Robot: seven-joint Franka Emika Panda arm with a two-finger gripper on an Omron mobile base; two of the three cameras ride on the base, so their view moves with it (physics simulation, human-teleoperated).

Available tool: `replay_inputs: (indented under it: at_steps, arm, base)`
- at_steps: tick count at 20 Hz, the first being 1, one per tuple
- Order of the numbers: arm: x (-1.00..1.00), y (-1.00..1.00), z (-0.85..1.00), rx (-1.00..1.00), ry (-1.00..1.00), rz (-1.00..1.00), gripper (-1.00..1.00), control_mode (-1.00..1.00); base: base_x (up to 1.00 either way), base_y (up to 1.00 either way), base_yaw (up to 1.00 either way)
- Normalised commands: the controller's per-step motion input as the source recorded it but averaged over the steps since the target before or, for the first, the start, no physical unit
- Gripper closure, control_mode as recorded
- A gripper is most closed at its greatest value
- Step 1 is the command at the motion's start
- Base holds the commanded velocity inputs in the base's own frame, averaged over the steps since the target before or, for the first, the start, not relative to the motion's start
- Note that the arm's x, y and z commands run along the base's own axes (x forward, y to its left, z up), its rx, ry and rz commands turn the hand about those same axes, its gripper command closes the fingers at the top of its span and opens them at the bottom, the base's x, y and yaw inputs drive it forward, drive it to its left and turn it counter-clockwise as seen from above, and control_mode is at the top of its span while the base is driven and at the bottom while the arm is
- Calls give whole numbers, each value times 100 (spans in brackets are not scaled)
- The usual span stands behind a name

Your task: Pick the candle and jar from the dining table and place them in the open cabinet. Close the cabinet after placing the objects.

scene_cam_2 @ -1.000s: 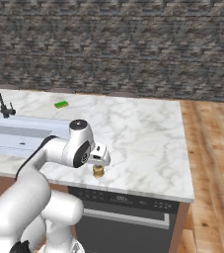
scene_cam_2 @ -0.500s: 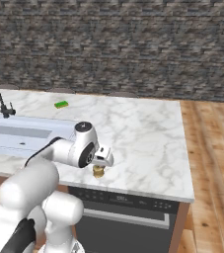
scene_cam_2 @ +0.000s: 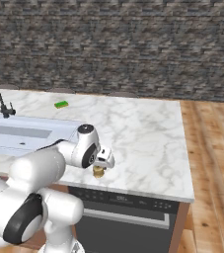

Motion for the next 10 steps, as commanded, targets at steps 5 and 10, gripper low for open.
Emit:
replay_inputs:
  at_steps: [5,10]
  arm:
    - [4,-8,-12,2,1,-2,-100,-100]
    - [0,-2,-11,1,0,-3,-100,-100]
  base:
    - [0,0,0]
    - [0,0,0]
